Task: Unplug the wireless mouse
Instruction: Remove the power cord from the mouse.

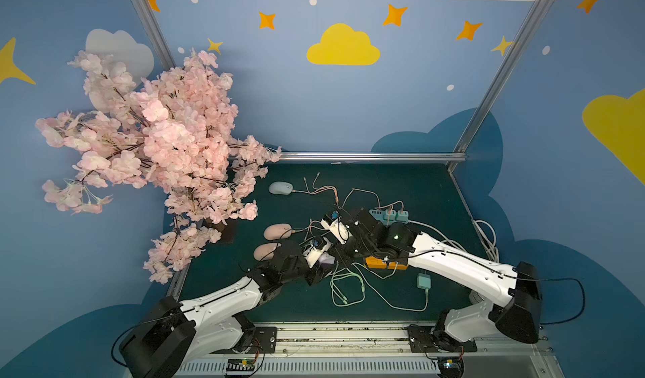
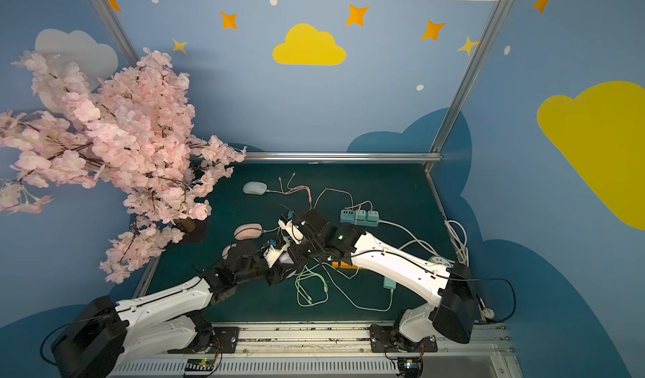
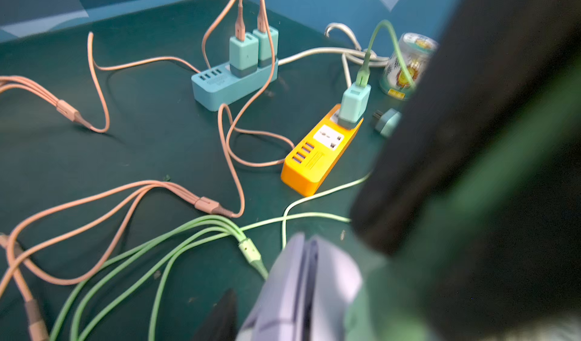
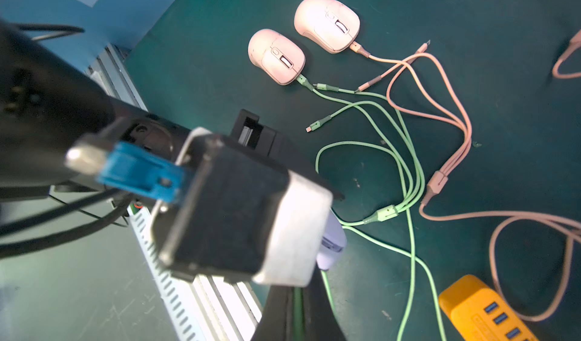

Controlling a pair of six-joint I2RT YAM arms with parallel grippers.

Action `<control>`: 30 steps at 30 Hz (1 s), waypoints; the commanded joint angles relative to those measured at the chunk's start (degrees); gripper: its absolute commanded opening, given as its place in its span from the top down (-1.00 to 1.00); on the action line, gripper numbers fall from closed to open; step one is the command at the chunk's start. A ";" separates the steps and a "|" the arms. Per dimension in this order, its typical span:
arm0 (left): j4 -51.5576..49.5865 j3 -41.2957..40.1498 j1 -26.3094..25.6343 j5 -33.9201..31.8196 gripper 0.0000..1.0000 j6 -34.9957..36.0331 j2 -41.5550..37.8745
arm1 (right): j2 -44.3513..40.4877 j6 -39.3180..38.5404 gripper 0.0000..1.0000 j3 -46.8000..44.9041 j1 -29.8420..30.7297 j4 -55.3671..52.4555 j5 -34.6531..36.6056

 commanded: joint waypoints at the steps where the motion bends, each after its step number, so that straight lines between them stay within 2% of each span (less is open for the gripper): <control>1: 2.36 0.65 -0.08 -0.27 -0.50 -0.65 -1.45 | -2.69 1.24 1.00 0.99 0.20 0.72 0.60; 5: 3.82 -0.37 0.09 0.46 -0.52 -1.18 -2.58 | -4.80 2.24 1.00 0.66 0.24 1.44 0.70; 11: 4.78 -1.13 0.60 1.22 -0.33 -1.85 -3.83 | -9.30 3.76 1.00 0.13 -0.20 1.37 1.72; 15: 6.51 -2.21 1.29 2.56 -0.10 -2.87 -4.98 | -11.81 5.53 1.00 -0.99 -1.65 2.18 -0.85; 22: 9.23 -3.70 2.02 6.69 0.13 -3.77 -7.20 | -14.16 7.84 1.00 -3.77 -3.66 4.60 -3.81; 28: 10.07 -3.83 2.28 8.71 0.16 -4.10 -7.23 | -14.46 9.50 1.00 -5.31 -4.15 6.99 -6.58; 30: 10.05 -3.56 2.26 9.09 0.23 -4.13 -6.78 | -14.65 9.77 1.00 -5.57 -4.28 7.82 -7.42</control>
